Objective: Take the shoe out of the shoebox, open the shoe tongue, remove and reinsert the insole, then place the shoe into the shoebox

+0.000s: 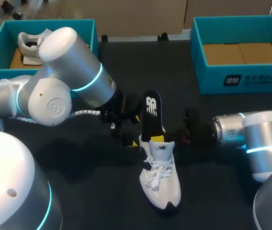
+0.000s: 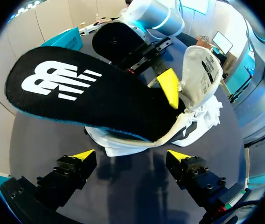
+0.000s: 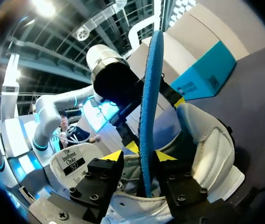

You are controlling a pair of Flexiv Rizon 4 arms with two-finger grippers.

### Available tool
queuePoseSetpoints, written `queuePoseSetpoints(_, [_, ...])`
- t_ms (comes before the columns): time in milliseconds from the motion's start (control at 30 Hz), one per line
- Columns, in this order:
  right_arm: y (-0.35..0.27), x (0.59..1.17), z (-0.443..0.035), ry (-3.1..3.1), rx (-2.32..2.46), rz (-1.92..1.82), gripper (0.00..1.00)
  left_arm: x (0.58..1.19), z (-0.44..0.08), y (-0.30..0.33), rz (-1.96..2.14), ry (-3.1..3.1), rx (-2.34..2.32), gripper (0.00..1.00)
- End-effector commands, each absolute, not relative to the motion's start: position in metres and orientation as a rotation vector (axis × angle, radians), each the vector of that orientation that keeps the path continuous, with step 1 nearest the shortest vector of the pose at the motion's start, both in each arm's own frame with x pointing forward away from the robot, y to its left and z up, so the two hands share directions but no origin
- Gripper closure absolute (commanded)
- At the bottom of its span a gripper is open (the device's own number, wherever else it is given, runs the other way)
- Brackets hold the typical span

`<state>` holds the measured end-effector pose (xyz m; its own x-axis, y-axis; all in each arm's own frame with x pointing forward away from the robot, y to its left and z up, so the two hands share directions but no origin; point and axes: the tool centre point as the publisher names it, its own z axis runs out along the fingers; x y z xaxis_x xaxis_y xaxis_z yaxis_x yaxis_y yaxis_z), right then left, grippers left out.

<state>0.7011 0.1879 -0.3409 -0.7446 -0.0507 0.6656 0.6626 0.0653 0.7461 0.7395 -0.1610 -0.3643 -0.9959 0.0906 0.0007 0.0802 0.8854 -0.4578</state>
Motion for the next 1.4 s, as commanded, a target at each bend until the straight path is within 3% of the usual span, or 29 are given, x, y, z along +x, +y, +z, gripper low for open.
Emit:
queuePoseSetpoints(33, [0.189, 0.703, -0.334, -1.839, -0.601, -1.72, 0.54, 0.74, -0.366, -0.161, 0.737, -3.028, -0.139, 0.0])
queuePoseSetpoints(1067, [0.207, 0.719, -0.301, -1.972, -0.57, -1.684, 0.55, 0.74, -0.366, -0.161, 0.737, -3.028, -0.139, 0.0])
queuePoseSetpoints(1133, [0.208, 0.721, -0.299, -1.972, -0.569, -1.685, 0.57, 0.74, -0.366, -0.161, 0.737, -3.028, -0.139, 0.0])
queuePoseSetpoints(1200, [0.208, 0.723, -0.299, -1.965, -0.571, -1.69, 0.68, 0.74, -0.366, -0.161, 0.737, -3.028, -0.139, 0.0])
queuePoseSetpoints(1233, [0.208, 0.725, -0.3, -1.958, -0.573, -1.69, 1.0, 0.74, -0.366, -0.161, 0.737, -3.028, -0.139, 0.0])
queuePoseSetpoints(1400, [0.205, 0.73, -0.306, -1.924, -0.579, -1.687, 1.0, 0.74, -0.366, -0.161, 0.737, -3.028, -0.139, 0.0])
